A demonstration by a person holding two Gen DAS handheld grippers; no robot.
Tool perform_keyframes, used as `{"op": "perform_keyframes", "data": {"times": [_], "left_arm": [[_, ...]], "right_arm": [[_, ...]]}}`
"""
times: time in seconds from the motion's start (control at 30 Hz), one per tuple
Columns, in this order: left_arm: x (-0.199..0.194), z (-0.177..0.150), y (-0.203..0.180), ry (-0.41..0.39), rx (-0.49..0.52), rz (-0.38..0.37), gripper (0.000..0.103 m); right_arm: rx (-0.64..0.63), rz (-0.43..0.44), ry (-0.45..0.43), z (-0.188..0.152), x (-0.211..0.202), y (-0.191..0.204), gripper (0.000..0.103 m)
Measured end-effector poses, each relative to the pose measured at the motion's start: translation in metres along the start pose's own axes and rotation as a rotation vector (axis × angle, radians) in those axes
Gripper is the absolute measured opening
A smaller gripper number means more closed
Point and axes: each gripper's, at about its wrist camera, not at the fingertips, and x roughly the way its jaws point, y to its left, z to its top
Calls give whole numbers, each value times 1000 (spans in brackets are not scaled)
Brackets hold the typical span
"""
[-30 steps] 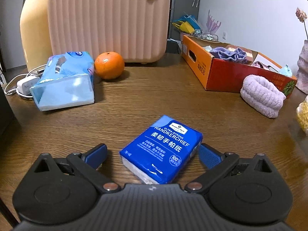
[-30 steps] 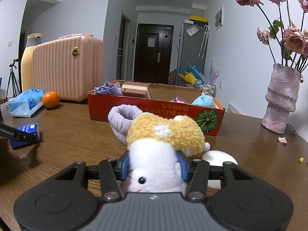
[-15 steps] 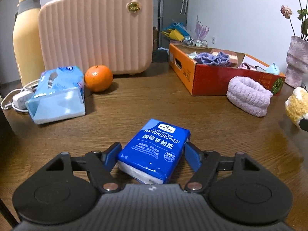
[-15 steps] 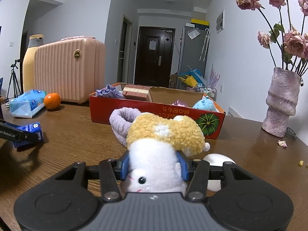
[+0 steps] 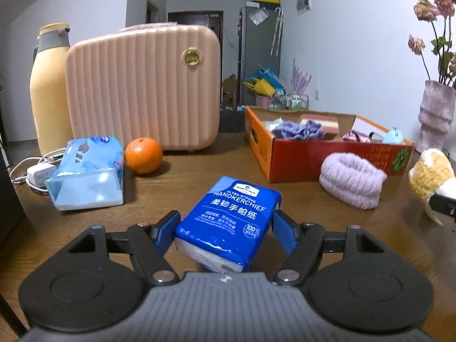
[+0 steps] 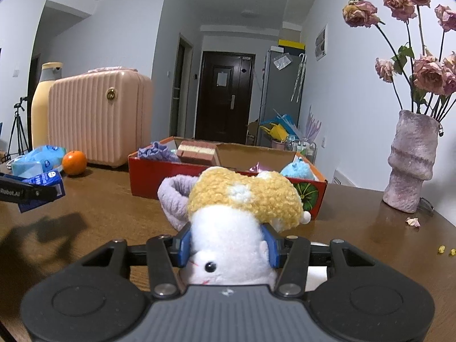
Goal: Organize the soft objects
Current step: 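Lift the tissue pack and sheep plush and carry them over the red box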
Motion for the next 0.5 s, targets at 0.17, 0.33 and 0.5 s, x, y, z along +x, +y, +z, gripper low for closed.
{"op": "perform_keyframes", "data": {"times": [0.17,0.33,0.5], "left_arm": [[-2,6,-15,-35,-14,0,72],[-4,11,-31,-69,-26,-5,72],[-3,19,-45,-92,-51,-14,71]], "right_arm": [[14,-3,-30,5,-1,-4,49],[27,-4,-58,10,-2,-8,49],[41,-12,-81,15,1,-12,49]]}}
